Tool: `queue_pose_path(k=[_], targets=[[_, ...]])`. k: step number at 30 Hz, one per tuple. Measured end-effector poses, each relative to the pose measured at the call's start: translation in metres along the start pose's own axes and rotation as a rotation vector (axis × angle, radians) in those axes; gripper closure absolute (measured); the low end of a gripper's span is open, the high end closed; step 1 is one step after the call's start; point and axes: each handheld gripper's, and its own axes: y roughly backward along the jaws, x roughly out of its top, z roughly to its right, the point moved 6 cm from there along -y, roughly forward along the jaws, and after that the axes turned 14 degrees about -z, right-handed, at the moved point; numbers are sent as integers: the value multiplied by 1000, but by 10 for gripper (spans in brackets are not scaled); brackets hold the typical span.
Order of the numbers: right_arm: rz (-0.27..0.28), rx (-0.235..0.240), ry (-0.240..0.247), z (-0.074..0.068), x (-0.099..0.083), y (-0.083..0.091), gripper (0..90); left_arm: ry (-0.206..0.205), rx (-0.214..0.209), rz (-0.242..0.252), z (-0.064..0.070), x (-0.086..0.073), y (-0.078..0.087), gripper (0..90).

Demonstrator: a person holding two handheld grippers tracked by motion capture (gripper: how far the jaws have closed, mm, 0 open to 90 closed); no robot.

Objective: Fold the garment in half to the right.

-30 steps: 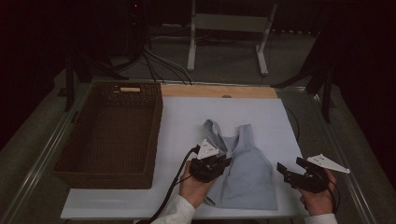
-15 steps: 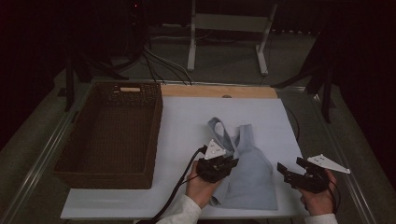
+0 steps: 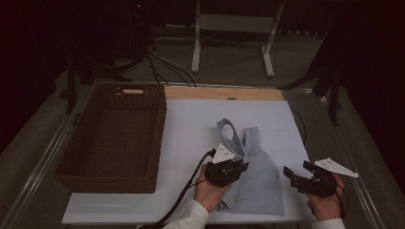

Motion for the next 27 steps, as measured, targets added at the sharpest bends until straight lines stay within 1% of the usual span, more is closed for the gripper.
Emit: queue_pose_path(k=[7,11,27], targets=[[0,1,0,0,0,0,141,-14,-22,5,1,1,-4,816],[2,1,-1,0,0,0,141,-12,-32,12,1,1,-5,816],[0,3,-1,0,0,0,141,-23,-54,18,2,7,-9,816]])
